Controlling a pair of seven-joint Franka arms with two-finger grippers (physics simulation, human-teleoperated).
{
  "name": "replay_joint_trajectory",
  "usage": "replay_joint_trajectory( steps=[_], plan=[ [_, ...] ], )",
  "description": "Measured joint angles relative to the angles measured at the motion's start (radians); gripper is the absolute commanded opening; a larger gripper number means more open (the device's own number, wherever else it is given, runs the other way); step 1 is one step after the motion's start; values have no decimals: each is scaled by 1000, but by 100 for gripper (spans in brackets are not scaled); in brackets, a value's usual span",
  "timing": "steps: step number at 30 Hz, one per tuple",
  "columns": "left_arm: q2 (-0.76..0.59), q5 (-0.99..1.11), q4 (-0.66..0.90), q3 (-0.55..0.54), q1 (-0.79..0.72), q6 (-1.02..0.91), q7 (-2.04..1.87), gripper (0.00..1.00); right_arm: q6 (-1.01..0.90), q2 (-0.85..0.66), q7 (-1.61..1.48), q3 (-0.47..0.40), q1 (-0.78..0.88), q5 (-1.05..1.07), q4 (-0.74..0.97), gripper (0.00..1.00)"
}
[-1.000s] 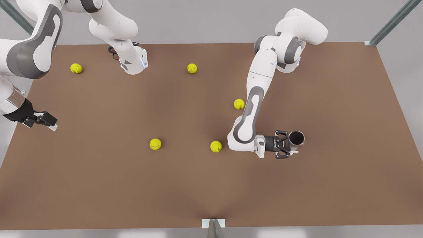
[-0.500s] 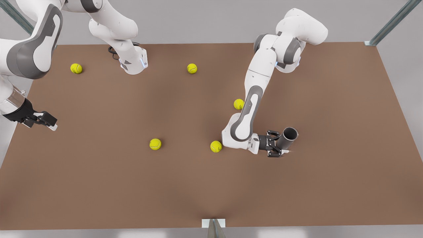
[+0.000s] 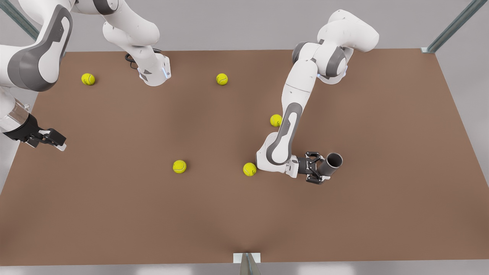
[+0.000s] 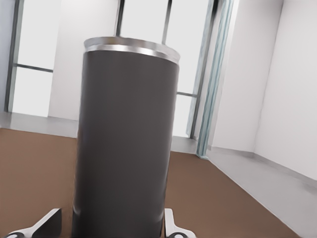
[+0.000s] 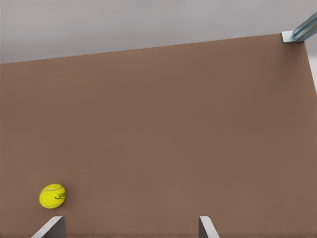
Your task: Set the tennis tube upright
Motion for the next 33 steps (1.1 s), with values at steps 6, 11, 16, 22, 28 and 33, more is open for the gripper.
replay_joint_trajectory(
  steps=[6, 11, 16, 22, 28, 33],
  plan=[
    [-9, -3, 14, -24, -10, -25, -10, 100, 0, 0, 0, 0, 0, 0, 1, 100],
    [-17, -11, 135, -232, -10, -133, -7, 100, 0, 0, 0, 0, 0, 0, 2, 100],
    [-264, -276, 435, -477, 203, -265, 104, 100, 0, 0, 0, 0, 0, 0, 2, 100],
    [-601, -593, 275, -451, 647, -168, 600, 100, 0, 0, 0, -1, 0, 0, 2, 100],
    [-886, -781, -56, -359, 669, -26, 1166, 100, 0, -1, 0, 0, 0, 1, 10, 100],
    [-845, -817, -17, -355, 668, 7, 1526, 100, -1, 1, 1, 0, 2, 1, 15, 100]
  ],
)
